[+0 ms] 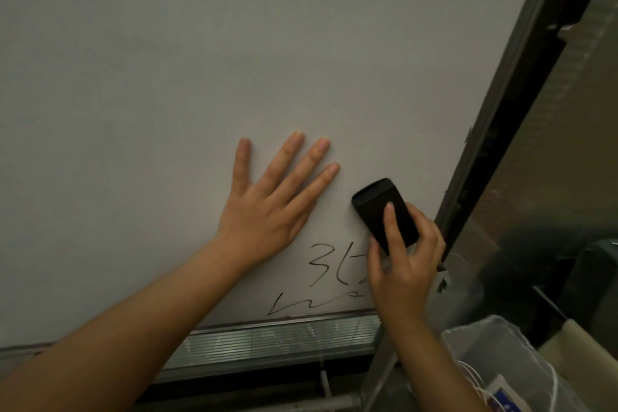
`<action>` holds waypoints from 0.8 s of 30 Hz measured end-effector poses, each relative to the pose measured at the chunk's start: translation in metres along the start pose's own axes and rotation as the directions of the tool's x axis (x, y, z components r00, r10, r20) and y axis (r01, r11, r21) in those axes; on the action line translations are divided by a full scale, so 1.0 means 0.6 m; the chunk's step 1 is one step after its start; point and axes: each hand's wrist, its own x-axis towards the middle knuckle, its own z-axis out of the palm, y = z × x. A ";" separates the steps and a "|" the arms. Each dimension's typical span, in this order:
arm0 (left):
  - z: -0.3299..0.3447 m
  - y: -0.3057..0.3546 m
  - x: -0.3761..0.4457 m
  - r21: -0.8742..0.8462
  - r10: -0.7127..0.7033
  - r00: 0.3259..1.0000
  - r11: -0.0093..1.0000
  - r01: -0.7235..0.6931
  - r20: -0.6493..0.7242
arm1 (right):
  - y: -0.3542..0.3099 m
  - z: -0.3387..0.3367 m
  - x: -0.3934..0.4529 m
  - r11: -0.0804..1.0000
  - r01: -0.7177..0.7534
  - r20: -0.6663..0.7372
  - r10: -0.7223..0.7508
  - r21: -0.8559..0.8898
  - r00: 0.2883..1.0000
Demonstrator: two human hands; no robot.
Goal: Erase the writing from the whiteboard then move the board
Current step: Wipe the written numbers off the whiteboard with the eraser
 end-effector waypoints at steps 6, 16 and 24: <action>-0.003 -0.001 0.004 -0.020 -0.005 1.000 1.000 0.005 0.004 | -0.011 0.011 -0.027 0.999 0.038 0.020 -0.038 0.014 0.999; -0.001 -0.003 0.002 -0.013 -0.005 1.000 1.000 0.005 0.012 | -0.022 0.040 -0.163 0.964 0.264 0.264 -0.253 -0.008 0.931; 0.000 -0.001 0.002 -0.021 -0.009 1.000 1.000 0.009 0.017 | -0.008 0.021 -0.110 0.971 0.237 0.215 -0.235 0.019 0.948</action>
